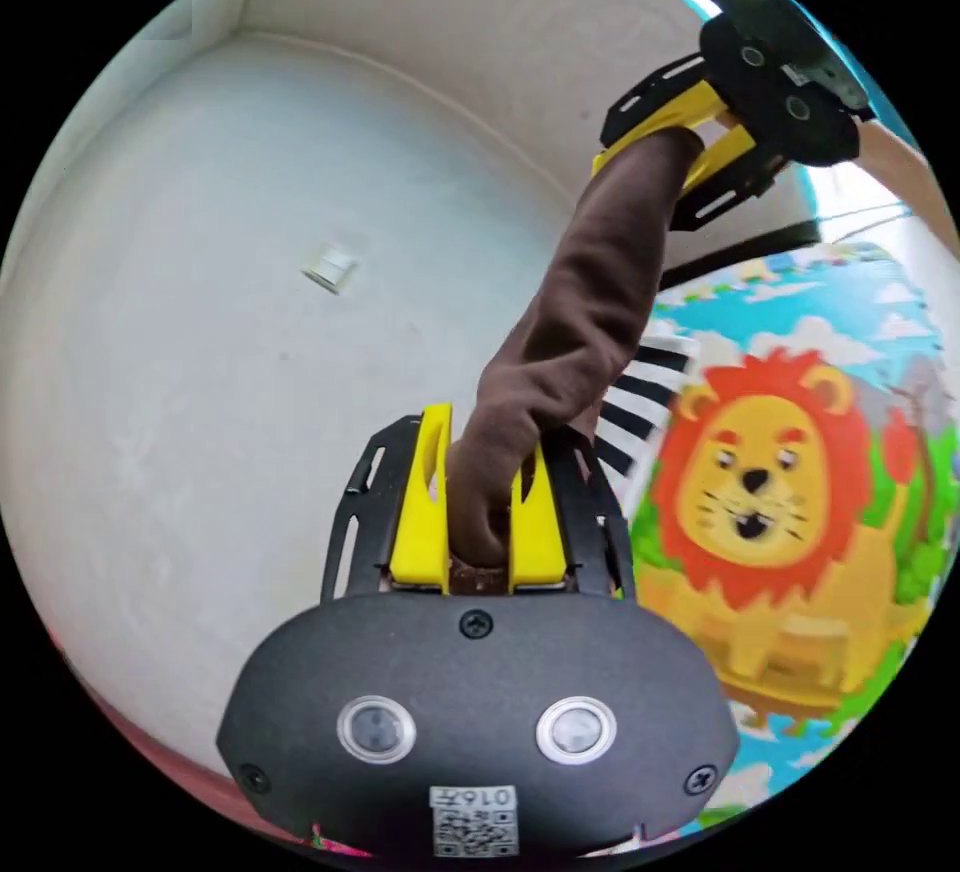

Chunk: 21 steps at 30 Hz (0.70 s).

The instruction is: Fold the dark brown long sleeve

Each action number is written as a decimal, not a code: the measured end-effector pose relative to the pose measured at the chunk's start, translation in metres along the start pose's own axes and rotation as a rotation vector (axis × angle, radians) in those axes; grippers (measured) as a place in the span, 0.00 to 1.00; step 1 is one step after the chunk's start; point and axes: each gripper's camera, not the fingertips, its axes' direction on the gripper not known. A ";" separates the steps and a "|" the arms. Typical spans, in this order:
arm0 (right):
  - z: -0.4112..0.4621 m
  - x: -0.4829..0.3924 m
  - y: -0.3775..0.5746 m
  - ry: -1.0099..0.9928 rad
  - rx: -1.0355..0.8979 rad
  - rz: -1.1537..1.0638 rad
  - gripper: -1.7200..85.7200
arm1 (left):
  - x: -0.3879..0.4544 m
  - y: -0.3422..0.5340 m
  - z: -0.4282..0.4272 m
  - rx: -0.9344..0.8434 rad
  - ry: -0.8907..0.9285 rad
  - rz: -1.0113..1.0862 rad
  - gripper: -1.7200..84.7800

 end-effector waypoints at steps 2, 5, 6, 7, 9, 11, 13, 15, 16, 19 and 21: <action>0.050 -0.012 -0.005 0.080 -0.007 -0.035 0.13 | 0.004 -0.006 0.043 0.029 -0.115 0.024 0.12; 0.128 -0.057 0.003 0.119 -0.052 -0.091 0.14 | 0.044 0.003 0.131 -0.144 -0.136 0.103 0.12; 0.155 -0.082 0.010 0.065 -0.114 -0.116 0.14 | 0.068 0.015 0.166 -0.253 -0.119 0.128 0.12; 0.167 -0.096 0.013 0.026 -0.165 -0.154 0.14 | 0.081 0.022 0.181 -0.306 -0.106 0.139 0.12; 0.199 -0.154 0.035 -0.113 -0.356 -0.362 0.14 | 0.130 0.057 0.219 -0.443 -0.013 0.213 0.12; 0.195 -0.168 0.053 0.075 -0.257 -0.357 0.13 | 0.147 0.076 0.218 -0.405 -0.071 0.212 0.11; 0.191 -0.163 0.068 0.114 -0.215 -0.354 0.13 | 0.141 0.088 0.205 -0.315 -0.128 0.167 0.11; 0.182 -0.140 0.087 0.060 -0.190 -0.325 0.13 | 0.115 0.098 0.186 -0.283 -0.044 0.111 0.10; 0.179 -0.133 0.092 0.042 -0.186 -0.315 0.12 | 0.107 0.101 0.181 -0.282 -0.023 0.091 0.10; 0.162 -0.096 0.121 -0.066 -0.215 -0.227 0.11 | 0.057 0.124 0.156 -0.332 0.089 -0.056 0.05; 0.141 -0.059 0.146 -0.183 -0.222 -0.046 0.11 | 0.008 0.159 0.130 -0.362 0.181 -0.229 0.02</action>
